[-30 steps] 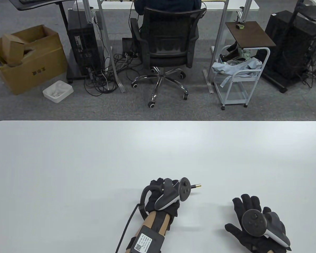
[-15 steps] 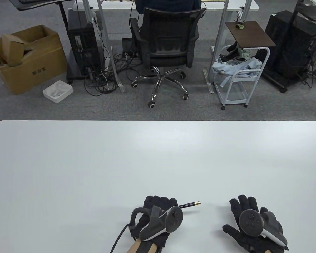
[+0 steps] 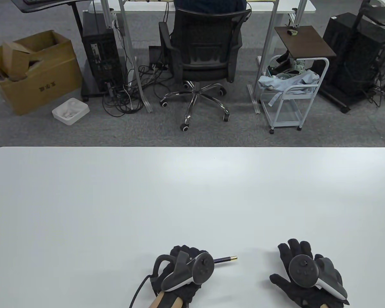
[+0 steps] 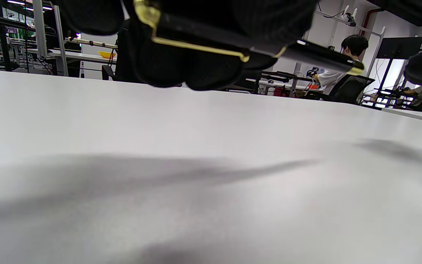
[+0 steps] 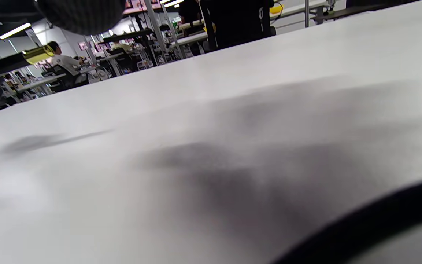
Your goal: Remove fountain pen cap from fountain pen with left hand
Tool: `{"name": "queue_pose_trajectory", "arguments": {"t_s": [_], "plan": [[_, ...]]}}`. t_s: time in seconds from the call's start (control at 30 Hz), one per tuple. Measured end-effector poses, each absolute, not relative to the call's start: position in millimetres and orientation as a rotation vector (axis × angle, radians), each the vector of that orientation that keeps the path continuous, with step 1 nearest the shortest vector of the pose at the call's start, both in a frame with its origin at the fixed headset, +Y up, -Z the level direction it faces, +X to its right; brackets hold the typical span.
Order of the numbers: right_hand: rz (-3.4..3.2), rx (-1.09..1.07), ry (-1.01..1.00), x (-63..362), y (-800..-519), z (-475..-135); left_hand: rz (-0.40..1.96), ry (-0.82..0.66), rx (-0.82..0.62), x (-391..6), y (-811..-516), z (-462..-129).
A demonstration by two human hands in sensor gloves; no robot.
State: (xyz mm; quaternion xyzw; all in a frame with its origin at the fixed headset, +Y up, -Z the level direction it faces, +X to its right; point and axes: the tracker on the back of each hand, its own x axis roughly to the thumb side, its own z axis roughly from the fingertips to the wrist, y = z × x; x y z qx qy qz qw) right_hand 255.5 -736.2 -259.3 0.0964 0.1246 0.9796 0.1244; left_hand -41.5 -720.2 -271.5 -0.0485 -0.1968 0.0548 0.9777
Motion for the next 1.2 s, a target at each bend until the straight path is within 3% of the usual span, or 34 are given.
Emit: {"name": "queue_pose_trajectory", "arguments": {"t_s": [0.17,0.37,0.53,0.67,0.8,0.93,1.2], "plan": [[2.873,0.317,0.23,229,-701,-258,0.085,-0.417,-0.091,-38,-719,-269],[2.924,0.479,0.237,169,-681,-256,0.097,-0.433,-0.102,-37,-719,-268],[2.943,0.554,0.232,127,-703,-255,0.11,-0.457,-0.11,-32,-721,-265],[2.91,0.643,0.09,117,-726,-254,0.166,-0.477,-0.164,-24,-725,-264],[2.842,0.623,-0.007,120,-730,-251,0.204,-0.474,-0.177,-22,-726,-263],[2.746,0.579,0.085,122,-733,-252,0.229,-0.469,-0.183,-23,-726,-264],[2.77,0.624,0.04,123,-729,-250,0.214,-0.454,-0.243,-26,-723,-266]]}}
